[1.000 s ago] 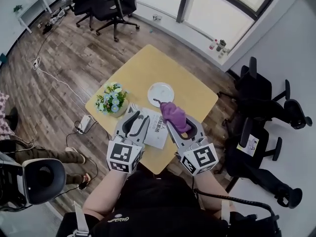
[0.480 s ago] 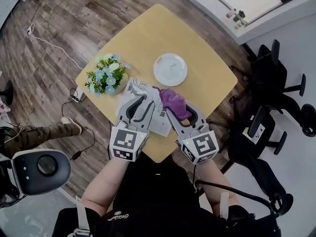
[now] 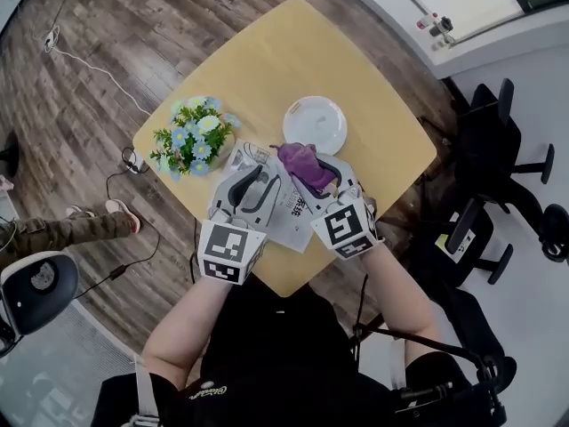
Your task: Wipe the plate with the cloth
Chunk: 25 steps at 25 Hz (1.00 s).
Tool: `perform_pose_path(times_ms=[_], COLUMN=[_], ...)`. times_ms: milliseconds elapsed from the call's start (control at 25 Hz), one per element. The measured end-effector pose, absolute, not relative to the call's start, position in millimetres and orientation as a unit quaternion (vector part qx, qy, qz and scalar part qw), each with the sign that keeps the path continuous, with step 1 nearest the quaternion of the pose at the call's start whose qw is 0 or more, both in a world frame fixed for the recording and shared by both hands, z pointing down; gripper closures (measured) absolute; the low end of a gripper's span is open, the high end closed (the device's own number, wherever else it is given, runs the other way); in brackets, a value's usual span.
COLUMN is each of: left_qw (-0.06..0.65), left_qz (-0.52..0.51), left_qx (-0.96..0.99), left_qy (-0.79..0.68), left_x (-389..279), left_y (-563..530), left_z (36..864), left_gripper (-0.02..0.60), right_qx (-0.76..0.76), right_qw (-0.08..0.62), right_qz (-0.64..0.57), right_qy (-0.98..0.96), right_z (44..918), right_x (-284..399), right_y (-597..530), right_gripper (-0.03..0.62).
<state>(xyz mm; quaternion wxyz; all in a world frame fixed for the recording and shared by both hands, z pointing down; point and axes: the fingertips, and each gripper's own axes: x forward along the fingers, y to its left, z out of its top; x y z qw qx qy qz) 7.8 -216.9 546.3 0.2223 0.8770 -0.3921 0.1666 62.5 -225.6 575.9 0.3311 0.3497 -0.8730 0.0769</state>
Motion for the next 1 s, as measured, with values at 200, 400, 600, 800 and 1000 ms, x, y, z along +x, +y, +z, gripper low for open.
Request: perform_pose_path(times_ms=[200, 400, 600, 800, 1000], left_qw=[0.226, 0.231, 0.23, 0.234, 0.232], left_qz=[0.168, 0.169, 0.17, 0.172, 0.169], left_qx=[0.874, 0.87, 0.87, 0.867, 0.869], left_qy=[-0.397, -0.4, -0.4, -0.405, -0.403], left_x=[1.9, -3.9, -6.7, -10.9, -7.8], left_y=[-224.2, -224.3, -224.7, -224.6, -223.8], left_z=[549.6, 551.7, 551.7, 554.9, 551.5], left_gripper=[0.448, 0.446, 0.447, 0.448, 0.448], right_qx=[0.294, 0.289, 0.322, 0.344, 0.315], right_qw=[0.386, 0.411, 0.431, 0.438, 0.439], right_qz=[0.039, 0.026, 0.011, 0.01, 0.005], right_qy=[-0.874, -0.865, -0.843, -0.83, -0.841], right_z=[602.1, 618.1, 625.0, 624.0, 626.5], right_x=[47.3, 48.1, 71.4, 85.9, 69.8], right_y=[-250.9, -280.7, -328.1, -352.7, -328.0], right_gripper=[0.414, 0.413, 0.414, 0.414, 0.414])
